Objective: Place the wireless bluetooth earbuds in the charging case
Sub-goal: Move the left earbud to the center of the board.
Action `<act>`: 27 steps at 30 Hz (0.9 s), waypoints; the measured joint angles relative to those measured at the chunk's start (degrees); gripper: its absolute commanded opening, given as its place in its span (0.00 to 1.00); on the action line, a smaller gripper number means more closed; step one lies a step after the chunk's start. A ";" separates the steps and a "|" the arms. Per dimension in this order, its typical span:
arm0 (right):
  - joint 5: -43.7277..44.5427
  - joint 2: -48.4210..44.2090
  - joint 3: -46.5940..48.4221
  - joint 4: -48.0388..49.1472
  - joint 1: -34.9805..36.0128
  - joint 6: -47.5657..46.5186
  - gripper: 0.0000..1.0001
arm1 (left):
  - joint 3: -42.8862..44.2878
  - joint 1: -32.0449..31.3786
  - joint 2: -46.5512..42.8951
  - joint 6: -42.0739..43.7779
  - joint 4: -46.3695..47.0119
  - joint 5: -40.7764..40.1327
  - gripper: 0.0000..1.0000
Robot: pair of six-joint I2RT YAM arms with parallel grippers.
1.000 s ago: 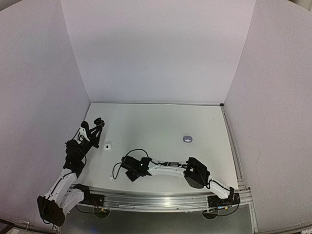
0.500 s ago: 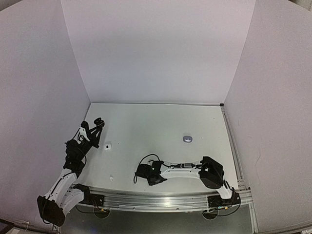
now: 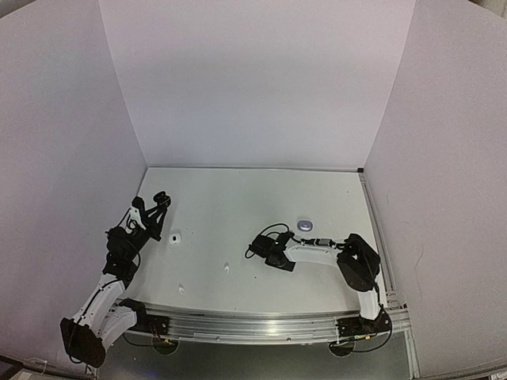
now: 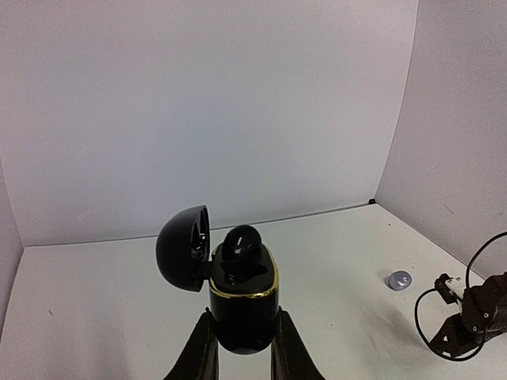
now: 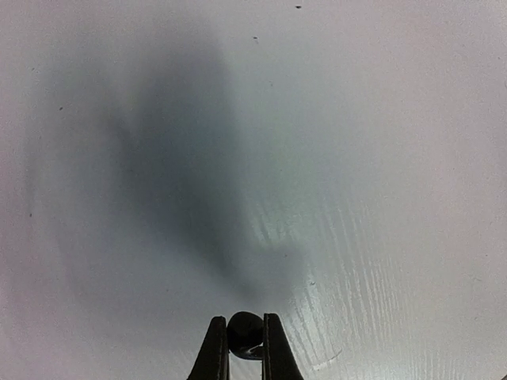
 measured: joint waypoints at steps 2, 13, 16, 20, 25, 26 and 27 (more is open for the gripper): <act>0.49 0.00 -1.40 0.78 -0.23 2.79 0.00 | 0.00 0.00 0.00 -0.15 0.02 0.00 0.00; -3.30 0.09 -2.98 4.64 -1.41 9.30 0.27 | 0.00 0.00 -0.02 -0.31 0.09 -0.02 0.00; -4.29 0.06 -3.97 4.85 -1.78 9.40 0.33 | 0.00 0.00 -0.02 -0.31 0.17 -0.04 0.00; -5.40 -0.45 -4.26 4.65 -2.41 6.82 0.48 | 0.00 0.00 -0.05 -0.29 0.50 -0.04 0.00; -10.08 -1.14 -1.57 1.40 -4.10 -4.86 0.58 | 0.00 0.00 -0.07 -0.27 0.50 -0.04 0.00; -10.88 -1.14 -0.33 0.17 -4.48 -7.54 0.56 | 0.00 0.00 -0.07 -0.27 0.50 -0.04 0.00; -11.24 -1.03 1.38 -1.66 -4.79 -9.77 0.53 | 0.00 0.00 -0.07 -0.27 0.50 -0.04 0.00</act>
